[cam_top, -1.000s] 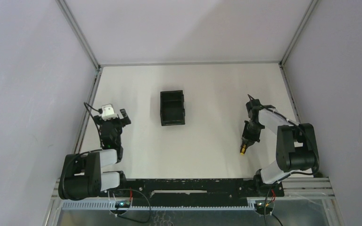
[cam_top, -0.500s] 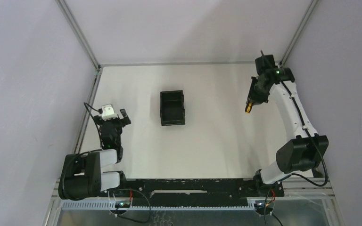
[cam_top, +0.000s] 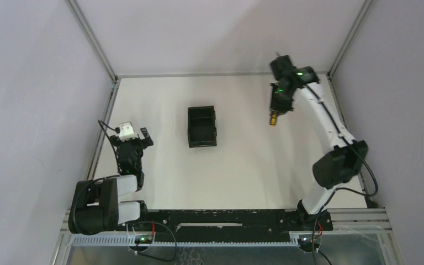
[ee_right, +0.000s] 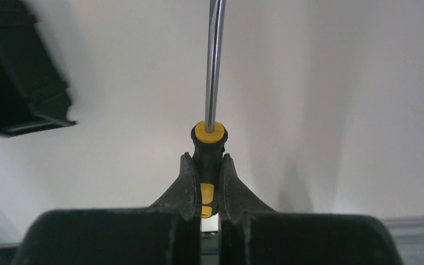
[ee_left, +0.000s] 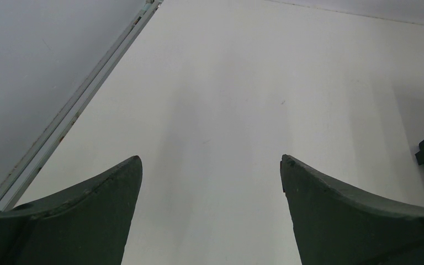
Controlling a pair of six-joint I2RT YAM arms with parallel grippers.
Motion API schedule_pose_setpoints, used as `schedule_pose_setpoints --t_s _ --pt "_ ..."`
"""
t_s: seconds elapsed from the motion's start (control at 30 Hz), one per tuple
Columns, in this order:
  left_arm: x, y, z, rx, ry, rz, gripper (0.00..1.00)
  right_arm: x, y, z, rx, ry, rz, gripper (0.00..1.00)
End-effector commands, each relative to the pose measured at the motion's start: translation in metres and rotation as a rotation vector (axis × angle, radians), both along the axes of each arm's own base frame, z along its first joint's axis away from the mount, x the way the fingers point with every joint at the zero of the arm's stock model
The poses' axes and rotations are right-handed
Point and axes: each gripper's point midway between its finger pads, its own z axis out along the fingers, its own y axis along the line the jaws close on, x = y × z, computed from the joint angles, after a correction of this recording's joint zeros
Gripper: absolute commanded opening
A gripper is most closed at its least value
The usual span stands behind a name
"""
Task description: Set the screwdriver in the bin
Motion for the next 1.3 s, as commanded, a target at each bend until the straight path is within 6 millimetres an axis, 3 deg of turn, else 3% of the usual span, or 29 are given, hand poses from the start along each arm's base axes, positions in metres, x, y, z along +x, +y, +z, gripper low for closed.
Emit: schedule_pose_setpoints --t_s 0.0,0.1,0.13,0.17,0.2,0.3,0.4,0.53,0.63,0.83,1.07,1.13,1.2,1.27 --pt "0.013 0.0 0.027 0.021 -0.077 -0.003 1.0 0.039 0.091 0.018 0.074 -0.155 0.136 0.0" --pt "0.013 0.001 0.028 0.022 -0.078 -0.002 1.0 0.057 0.171 0.028 0.115 -0.236 0.294 0.0" --pt "0.014 0.0 0.028 0.022 -0.078 -0.002 1.0 0.064 0.197 0.019 0.103 -0.244 0.364 0.0" --pt "0.013 0.001 0.028 0.022 -0.078 -0.002 1.0 0.066 0.217 0.027 0.104 -0.286 0.421 0.0" --pt "0.014 0.0 0.028 0.022 -0.078 -0.003 1.0 0.073 0.238 0.016 0.08 -0.297 0.479 0.0" --pt "0.013 0.0 0.028 0.022 -0.078 -0.003 1.0 0.085 0.283 0.002 0.024 -0.384 0.619 0.0" --pt "0.014 0.0 0.028 0.022 -0.078 -0.003 1.0 0.09 0.308 -0.026 -0.04 -0.423 0.715 0.0" --pt "0.014 0.001 0.028 0.022 -0.078 -0.002 1.0 0.09 0.323 -0.074 -0.108 -0.381 0.781 0.0" --pt "0.013 0.0 0.028 0.022 -0.077 -0.003 1.0 0.09 0.321 -0.113 -0.16 -0.312 0.779 0.0" --pt "0.013 0.0 0.028 0.022 -0.077 -0.003 1.0 0.081 0.309 -0.156 -0.198 -0.209 0.751 0.0" --pt "0.013 0.0 0.028 0.022 -0.077 -0.004 1.0 0.068 0.302 -0.166 -0.186 -0.175 0.728 0.02" --pt "0.013 0.0 0.027 0.022 -0.076 -0.003 1.0 0.066 0.302 -0.162 -0.174 -0.176 0.718 0.11" --pt "0.013 0.0 0.027 0.022 -0.076 -0.003 1.0 0.064 0.304 -0.156 -0.156 -0.182 0.706 0.28" --pt "0.013 0.0 0.027 0.022 -0.077 -0.004 1.0 0.062 0.306 -0.146 -0.131 -0.195 0.699 0.39"
